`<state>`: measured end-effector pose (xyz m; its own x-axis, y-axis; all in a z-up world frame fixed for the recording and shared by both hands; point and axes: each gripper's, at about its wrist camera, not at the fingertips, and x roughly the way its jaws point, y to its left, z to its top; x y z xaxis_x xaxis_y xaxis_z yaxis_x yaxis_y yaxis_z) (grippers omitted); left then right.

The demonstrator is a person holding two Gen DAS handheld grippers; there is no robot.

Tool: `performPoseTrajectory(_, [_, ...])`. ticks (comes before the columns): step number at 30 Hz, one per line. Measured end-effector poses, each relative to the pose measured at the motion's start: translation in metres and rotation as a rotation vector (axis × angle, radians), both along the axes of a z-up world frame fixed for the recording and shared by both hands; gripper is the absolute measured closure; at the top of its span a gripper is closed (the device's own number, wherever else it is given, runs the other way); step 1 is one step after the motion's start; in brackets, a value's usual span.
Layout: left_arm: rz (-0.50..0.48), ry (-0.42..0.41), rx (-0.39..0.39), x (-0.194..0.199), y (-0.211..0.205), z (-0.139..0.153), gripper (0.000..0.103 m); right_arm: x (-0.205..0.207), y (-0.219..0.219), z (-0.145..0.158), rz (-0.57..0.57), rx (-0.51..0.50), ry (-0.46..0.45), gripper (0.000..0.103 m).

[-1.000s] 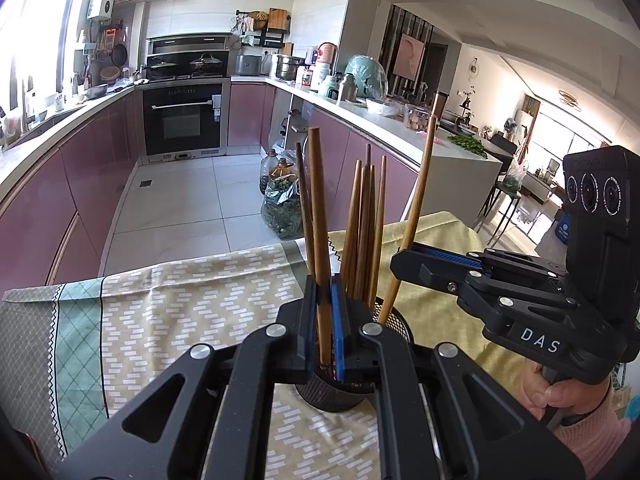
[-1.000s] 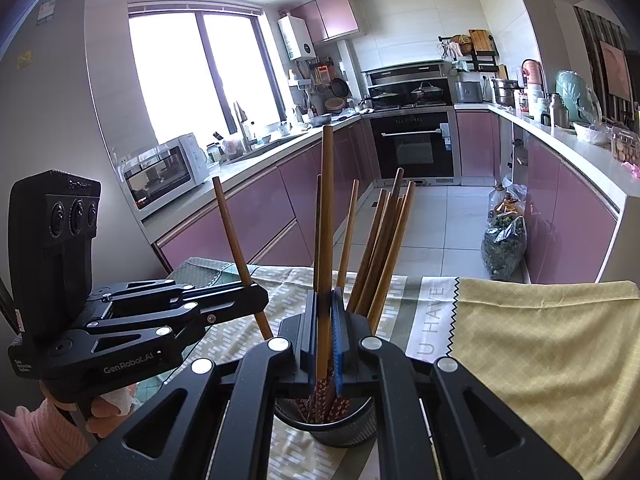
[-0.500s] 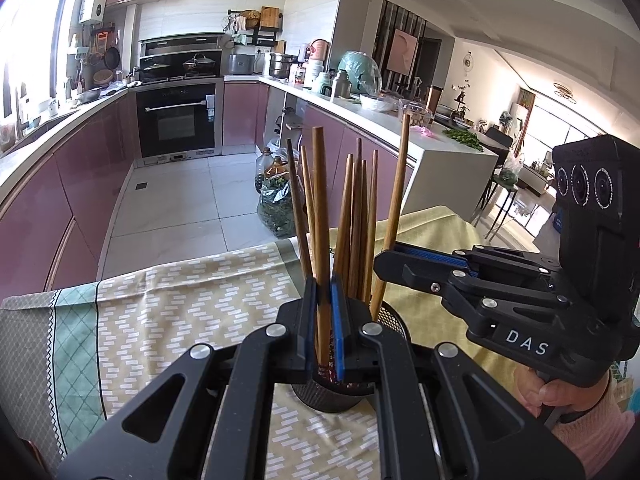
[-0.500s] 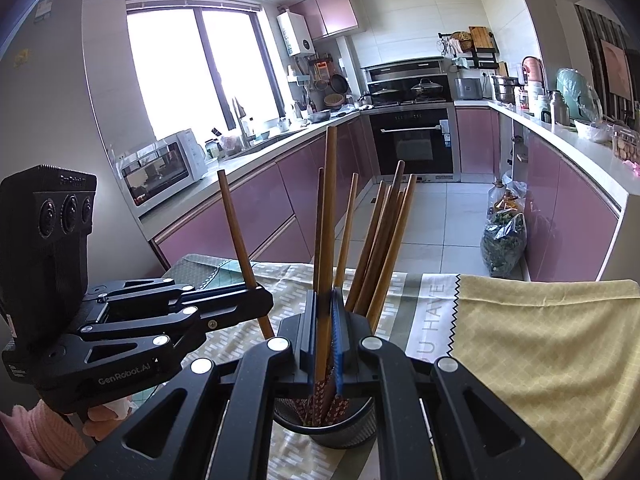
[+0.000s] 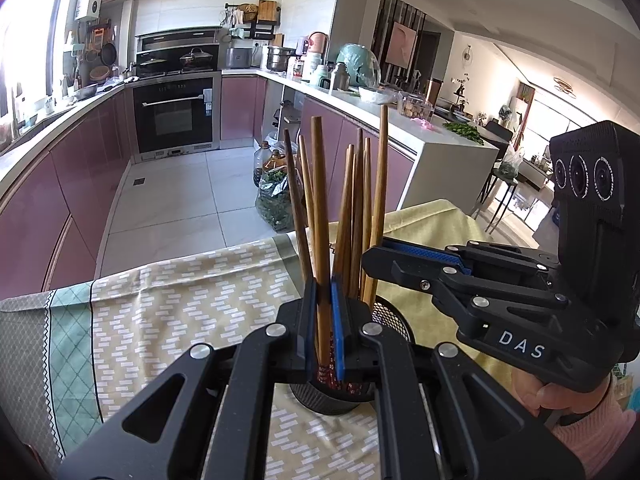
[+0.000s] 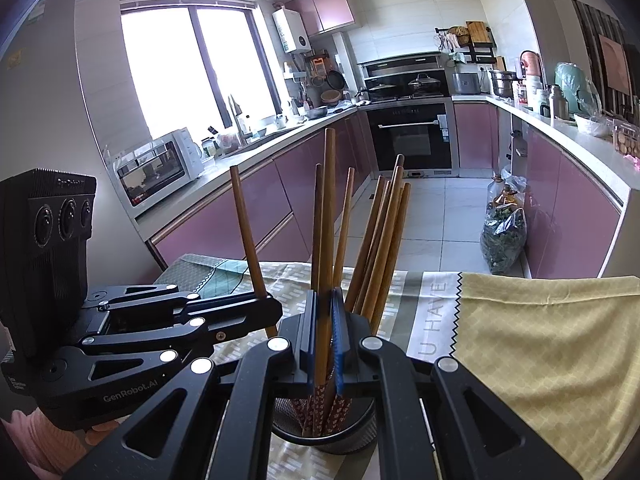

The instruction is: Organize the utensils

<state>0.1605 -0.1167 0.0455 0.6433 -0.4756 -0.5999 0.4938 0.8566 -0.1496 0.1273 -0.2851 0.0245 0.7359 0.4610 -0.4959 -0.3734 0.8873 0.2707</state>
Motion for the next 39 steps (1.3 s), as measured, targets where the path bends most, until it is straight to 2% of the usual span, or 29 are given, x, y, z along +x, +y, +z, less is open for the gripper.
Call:
performPoseTrajectory(24, [-0.015, 0.044, 0.006, 0.003, -0.007, -0.017, 0.095, 0.009, 0.005, -0.005, -0.013, 0.012, 0.030, 0.093])
performPoseTrajectory(29, [0.000, 0.047, -0.005, 0.000, 0.003, -0.023, 0.090, 0.004, 0.004, -0.006, -0.015, 0.011, 0.024, 0.088])
performPoseTrajectory(31, [0.009, 0.038, -0.012, -0.004, 0.008, -0.024, 0.083, 0.001, 0.003, -0.007, -0.016, 0.013, 0.021, 0.085])
performPoseTrajectory(35, [0.026, 0.013, -0.030, -0.014, 0.021, -0.025, 0.077, -0.007, 0.002, -0.007, -0.013, 0.010, 0.010, 0.077])
performPoseTrajectory(37, [0.045, -0.008, -0.038, -0.021, 0.029, -0.026, 0.071, -0.013, 0.003, -0.006, -0.011, 0.004, 0.001, 0.074])
performPoseTrajectory(39, [0.068, -0.026, -0.048, -0.027, 0.038, -0.026, 0.065, -0.020, 0.004, -0.006, -0.010, -0.004, -0.013, 0.063])
